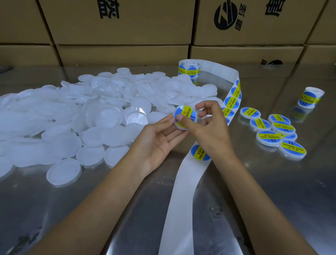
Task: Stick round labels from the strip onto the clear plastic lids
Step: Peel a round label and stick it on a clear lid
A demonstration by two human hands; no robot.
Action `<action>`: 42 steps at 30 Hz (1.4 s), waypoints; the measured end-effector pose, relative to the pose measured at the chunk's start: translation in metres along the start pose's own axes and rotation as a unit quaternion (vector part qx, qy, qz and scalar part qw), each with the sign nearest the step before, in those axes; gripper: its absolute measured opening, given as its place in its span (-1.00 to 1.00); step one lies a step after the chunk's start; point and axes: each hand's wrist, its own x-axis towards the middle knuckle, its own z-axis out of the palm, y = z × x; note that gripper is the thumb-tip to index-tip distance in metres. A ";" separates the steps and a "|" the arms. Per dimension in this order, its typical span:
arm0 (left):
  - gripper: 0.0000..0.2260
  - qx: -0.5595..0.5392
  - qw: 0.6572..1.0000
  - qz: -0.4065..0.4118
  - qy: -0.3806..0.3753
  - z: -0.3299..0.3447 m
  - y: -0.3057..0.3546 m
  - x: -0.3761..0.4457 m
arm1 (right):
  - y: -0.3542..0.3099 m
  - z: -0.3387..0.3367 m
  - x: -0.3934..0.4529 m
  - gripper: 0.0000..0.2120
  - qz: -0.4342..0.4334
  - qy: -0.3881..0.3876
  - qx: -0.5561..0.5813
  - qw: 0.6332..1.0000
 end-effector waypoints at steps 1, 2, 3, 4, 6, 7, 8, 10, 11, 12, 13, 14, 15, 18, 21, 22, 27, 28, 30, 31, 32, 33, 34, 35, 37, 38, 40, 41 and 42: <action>-0.78 -0.001 1.000 -0.005 -0.004 0.000 0.000 -0.001 | 0.000 0.000 -0.001 -0.57 -0.005 -0.012 -0.005 1.000; -0.76 0.000 1.000 -0.010 -0.005 0.000 0.000 -0.001 | 0.001 0.001 -0.002 -0.57 -0.014 -0.025 -0.017 0.999; -0.75 0.001 1.000 -0.014 -0.005 0.000 -0.001 -0.001 | 0.002 0.002 -0.003 -0.59 -0.028 -0.035 -0.036 0.998; -0.74 0.002 1.000 -0.018 -0.004 0.000 -0.001 -0.001 | 0.003 0.002 -0.004 -0.62 -0.046 -0.041 -0.058 0.996; -0.75 0.010 1.000 -0.023 -0.006 -0.001 -0.001 -0.002 | 0.005 0.001 -0.006 -0.63 -0.079 -0.039 -0.101 0.991; -0.75 0.018 0.999 -0.025 -0.008 -0.002 0.000 -0.003 | 0.006 0.000 -0.006 -0.60 -0.090 -0.039 -0.115 0.989; -0.75 0.027 0.999 -0.027 -0.011 -0.002 0.001 -0.003 | 0.007 0.000 -0.005 -0.56 -0.097 -0.040 -0.124 0.987; -0.74 0.038 0.999 -0.030 -0.018 -0.002 0.002 -0.004 | 0.009 -0.002 -0.005 -0.45 -0.100 -0.039 -0.140 0.984; -0.73 0.044 0.998 -0.031 -0.020 -0.002 0.002 -0.004 | 0.010 -0.003 -0.005 -0.40 -0.096 -0.036 -0.149 0.983; -0.73 0.052 0.998 -0.030 -0.024 -0.002 0.003 -0.004 | 0.010 -0.003 -0.005 -0.36 -0.091 -0.031 -0.161 0.982; -0.72 0.061 0.997 -0.029 -0.028 -0.002 0.003 -0.004 | 0.010 -0.003 -0.005 -0.33 -0.085 -0.022 -0.173 0.981; -0.72 0.069 0.997 -0.027 -0.033 -0.002 0.004 -0.005 | 0.011 -0.004 -0.005 -0.30 -0.081 -0.011 -0.188 0.979; -0.73 0.077 0.996 -0.026 -0.037 -0.002 0.004 -0.005 | 0.011 -0.004 -0.006 -0.29 -0.081 -0.001 -0.206 0.975; -0.75 0.096 0.994 -0.024 -0.039 -0.001 0.004 -0.005 | 0.010 -0.007 -0.005 -0.33 -0.091 0.016 -0.241 0.966; -0.73 0.131 0.991 -0.010 -0.026 0.000 0.003 -0.005 | 0.011 -0.007 -0.003 -0.34 -0.089 0.024 -0.225 0.970; -0.73 0.150 0.988 0.000 -0.019 0.001 0.002 -0.004 | 0.012 -0.007 -0.003 -0.33 -0.091 0.027 -0.216 0.972; -0.82 0.211 0.977 0.040 0.018 0.002 -0.004 -0.004 | 0.011 -0.004 -0.002 -0.33 -0.096 0.044 -0.168 0.980; -0.83 0.221 0.974 0.050 0.020 0.002 -0.004 -0.005 | 0.011 -0.003 -0.002 -0.34 -0.086 0.042 -0.143 0.985; -0.86 0.236 0.969 0.066 0.027 0.004 -0.005 -0.007 | 0.009 -0.003 -0.003 -0.36 -0.068 0.028 -0.086 0.994; -0.87 0.243 0.967 0.073 0.033 0.005 -0.005 -0.008 | 0.008 -0.003 -0.004 -0.38 -0.060 0.018 -0.062 0.996; -0.87 0.249 0.964 0.082 0.043 0.007 -0.004 -0.008 | 0.007 -0.003 -0.005 -0.39 -0.053 0.004 -0.039 0.998; -0.85 0.254 0.961 0.093 0.055 0.007 -0.004 -0.009 | 0.006 -0.003 -0.006 -0.40 -0.043 -0.012 -0.018 0.999; -0.83 0.258 0.958 0.104 0.069 0.008 -0.002 -0.010 | 0.004 -0.002 -0.006 -0.39 -0.033 -0.029 -0.002 0.999; -0.80 0.260 0.955 0.113 0.084 0.008 -0.002 -0.010 | 0.003 -0.002 -0.007 -0.38 -0.025 -0.045 -0.001 0.999; -0.75 0.272 0.947 0.131 0.109 0.007 -0.001 -0.011 | 0.002 -0.002 -0.009 -0.33 -0.033 -0.066 -0.053 0.996; -0.74 0.280 0.943 0.139 0.116 0.008 -0.001 -0.012 | 0.002 -0.001 -0.010 -0.31 -0.049 -0.068 -0.088 0.993; -0.73 0.288 0.937 0.151 0.128 0.010 -0.003 -0.013 | 0.003 0.001 -0.012 -0.34 -0.075 -0.055 -0.126 0.988; -0.73 0.290 0.935 0.155 0.133 0.012 -0.004 -0.013 | 0.003 0.001 -0.012 -0.35 -0.082 -0.045 -0.132 0.987; -0.73 0.296 0.932 0.158 0.134 0.013 -0.004 -0.013 | 0.003 0.001 -0.012 -0.35 -0.086 -0.036 -0.134 0.987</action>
